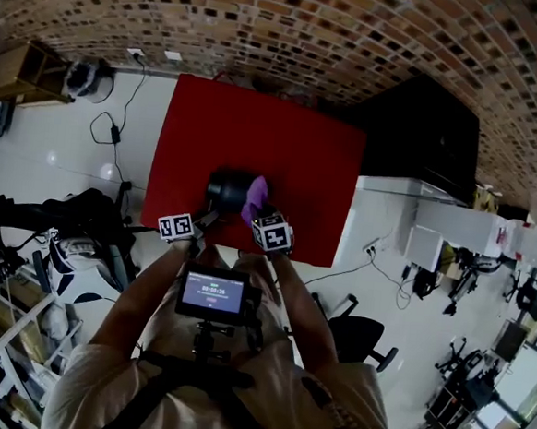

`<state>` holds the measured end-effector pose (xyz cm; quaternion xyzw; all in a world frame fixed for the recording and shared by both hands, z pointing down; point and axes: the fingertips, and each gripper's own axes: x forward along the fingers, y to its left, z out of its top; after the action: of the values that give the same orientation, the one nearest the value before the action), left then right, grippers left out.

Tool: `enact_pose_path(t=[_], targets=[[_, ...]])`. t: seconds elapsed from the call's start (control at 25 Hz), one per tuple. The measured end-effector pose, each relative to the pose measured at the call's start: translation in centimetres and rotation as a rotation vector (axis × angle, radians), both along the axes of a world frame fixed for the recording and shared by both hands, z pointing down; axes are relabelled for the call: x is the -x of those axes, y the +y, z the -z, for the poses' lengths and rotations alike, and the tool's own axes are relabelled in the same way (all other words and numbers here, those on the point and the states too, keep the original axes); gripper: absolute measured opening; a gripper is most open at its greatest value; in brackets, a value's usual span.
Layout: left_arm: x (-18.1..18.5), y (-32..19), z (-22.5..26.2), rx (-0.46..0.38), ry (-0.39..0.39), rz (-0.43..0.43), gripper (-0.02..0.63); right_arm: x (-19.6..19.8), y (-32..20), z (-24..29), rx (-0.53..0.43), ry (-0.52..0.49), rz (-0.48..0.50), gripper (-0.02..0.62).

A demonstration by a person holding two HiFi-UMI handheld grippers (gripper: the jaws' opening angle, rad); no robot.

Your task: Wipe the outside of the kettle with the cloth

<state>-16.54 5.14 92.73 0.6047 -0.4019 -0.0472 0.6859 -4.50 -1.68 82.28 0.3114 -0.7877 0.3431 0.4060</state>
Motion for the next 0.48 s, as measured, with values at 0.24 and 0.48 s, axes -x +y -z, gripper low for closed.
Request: enact_pose_path(t=[0.24,0.48], targets=[[2.6,2.5,1.6,-0.083,-0.242,-0.248,0.261,1.1,2.2,-0.4,0.033,0.047,-0.001,0.100],[1.9,2.0,2.1,-0.116,-0.318,-0.442,0.247,7.7,2.0,2.5,-0.025,0.016,0.106,0.101]])
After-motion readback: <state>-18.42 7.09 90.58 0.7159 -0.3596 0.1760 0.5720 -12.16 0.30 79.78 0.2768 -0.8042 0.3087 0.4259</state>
